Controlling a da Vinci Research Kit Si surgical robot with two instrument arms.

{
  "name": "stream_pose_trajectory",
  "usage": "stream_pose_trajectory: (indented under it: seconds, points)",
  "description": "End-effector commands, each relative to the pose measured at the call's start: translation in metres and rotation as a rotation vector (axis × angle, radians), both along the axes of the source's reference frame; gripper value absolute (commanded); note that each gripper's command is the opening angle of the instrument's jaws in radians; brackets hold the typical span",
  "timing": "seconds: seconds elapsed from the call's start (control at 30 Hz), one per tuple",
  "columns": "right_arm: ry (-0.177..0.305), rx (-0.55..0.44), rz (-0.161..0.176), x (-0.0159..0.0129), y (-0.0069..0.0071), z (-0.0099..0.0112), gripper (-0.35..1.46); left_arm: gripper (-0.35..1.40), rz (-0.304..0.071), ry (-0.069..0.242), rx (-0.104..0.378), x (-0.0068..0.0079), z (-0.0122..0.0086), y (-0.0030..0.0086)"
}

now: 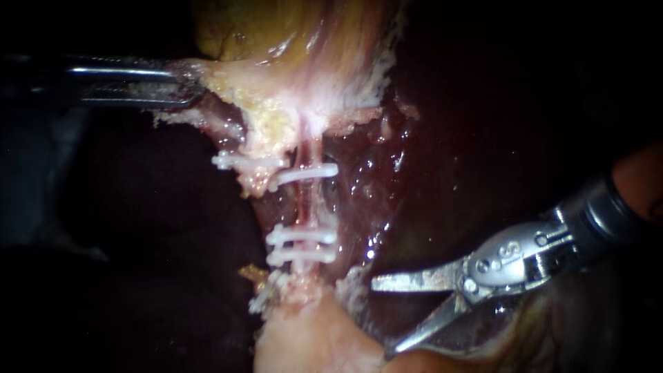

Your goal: Go to the cutting position right tube

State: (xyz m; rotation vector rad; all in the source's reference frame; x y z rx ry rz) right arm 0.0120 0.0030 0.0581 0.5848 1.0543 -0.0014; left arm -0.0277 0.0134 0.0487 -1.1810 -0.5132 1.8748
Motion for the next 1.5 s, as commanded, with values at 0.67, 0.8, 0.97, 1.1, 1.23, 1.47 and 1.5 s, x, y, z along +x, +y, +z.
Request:
stream_pose_trajectory:
  seconds: [0.67,0.8,0.97,1.1,1.23,1.47,1.5]
  points:
    - [-0.001,0.001,0.002,0.0002,0.0003,0.0001,1.45,-0.35,-0.048,-0.012,-0.009,0.0050,-0.0059,0.0029]
    - [-0.035,0.060,0.032,0.0011,0.0015,0.0001,1.45,-0.35,-0.049,-0.011,-0.010,0.0049,-0.0058,0.0028]
    - [-0.082,0.151,0.076,0.0024,0.0046,0.0005,1.45,-0.35,-0.049,-0.011,-0.010,0.0049,-0.0058,0.0028]
    - [-0.118,0.173,0.135,0.0029,0.0071,0.0014,1.45,-0.35,-0.049,-0.011,-0.011,0.0049,-0.0058,0.0027]
    - [-0.137,0.200,0.158,0.0031,0.0084,0.0024,1.45,-0.35,-0.049,-0.011,-0.011,0.0049,-0.0057,0.0027]
    - [-0.159,0.235,0.183,0.0053,0.0090,0.0036,1.43,-0.35,-0.050,-0.011,-0.011,0.0048,-0.0057,0.0027]
    - [-0.160,0.236,0.183,0.0057,0.0090,0.0037,1.43,-0.35,-0.050,-0.011,-0.011,0.0048,-0.0057,0.0026]
